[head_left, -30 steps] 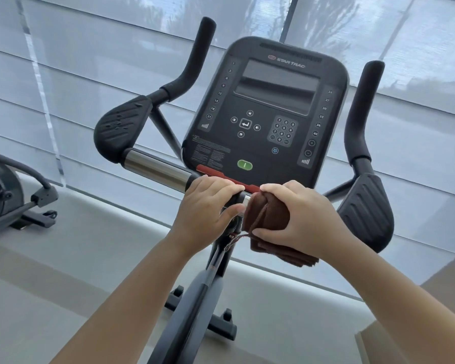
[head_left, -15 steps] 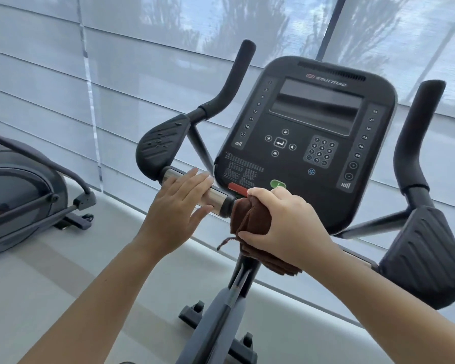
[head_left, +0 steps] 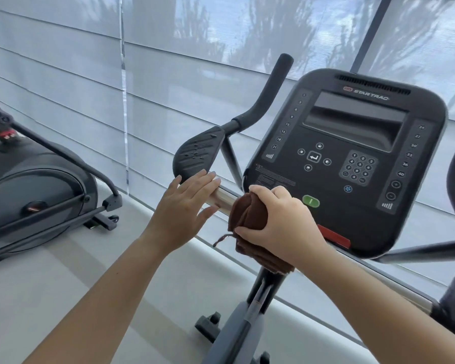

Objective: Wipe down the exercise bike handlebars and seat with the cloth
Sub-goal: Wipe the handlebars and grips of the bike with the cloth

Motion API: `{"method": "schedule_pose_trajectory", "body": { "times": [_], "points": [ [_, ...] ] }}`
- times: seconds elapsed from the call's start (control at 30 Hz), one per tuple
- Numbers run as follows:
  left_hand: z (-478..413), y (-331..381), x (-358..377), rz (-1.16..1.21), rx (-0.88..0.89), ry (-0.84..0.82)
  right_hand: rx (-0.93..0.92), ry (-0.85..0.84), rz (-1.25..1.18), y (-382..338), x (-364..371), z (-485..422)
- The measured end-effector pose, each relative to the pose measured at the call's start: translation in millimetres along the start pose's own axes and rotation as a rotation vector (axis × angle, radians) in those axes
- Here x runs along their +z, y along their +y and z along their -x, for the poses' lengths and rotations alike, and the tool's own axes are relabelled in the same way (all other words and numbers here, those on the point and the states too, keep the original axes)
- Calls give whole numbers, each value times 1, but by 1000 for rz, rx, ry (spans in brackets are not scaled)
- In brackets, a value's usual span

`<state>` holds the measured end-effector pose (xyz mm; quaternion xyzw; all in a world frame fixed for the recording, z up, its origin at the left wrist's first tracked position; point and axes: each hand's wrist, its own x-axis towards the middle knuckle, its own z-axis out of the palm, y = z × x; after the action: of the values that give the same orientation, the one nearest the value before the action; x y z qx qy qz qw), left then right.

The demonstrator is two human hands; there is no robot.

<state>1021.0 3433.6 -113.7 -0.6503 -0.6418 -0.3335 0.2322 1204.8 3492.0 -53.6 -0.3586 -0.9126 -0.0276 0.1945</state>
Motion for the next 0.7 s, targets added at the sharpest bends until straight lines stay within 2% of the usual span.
{"method": "schedule_pose_trajectory", "body": {
  "times": [0.2,0.47,0.7],
  "points": [
    [-1,-11,3,109,-1,13,-37,-124,-88,-16,-1,-34],
    [-3,-17,8,160,10,86,-106,-32,69,-5,2,-11],
    [-4,-24,5,128,37,96,-63,-126,-169,-26,10,-55]
  ]
}}
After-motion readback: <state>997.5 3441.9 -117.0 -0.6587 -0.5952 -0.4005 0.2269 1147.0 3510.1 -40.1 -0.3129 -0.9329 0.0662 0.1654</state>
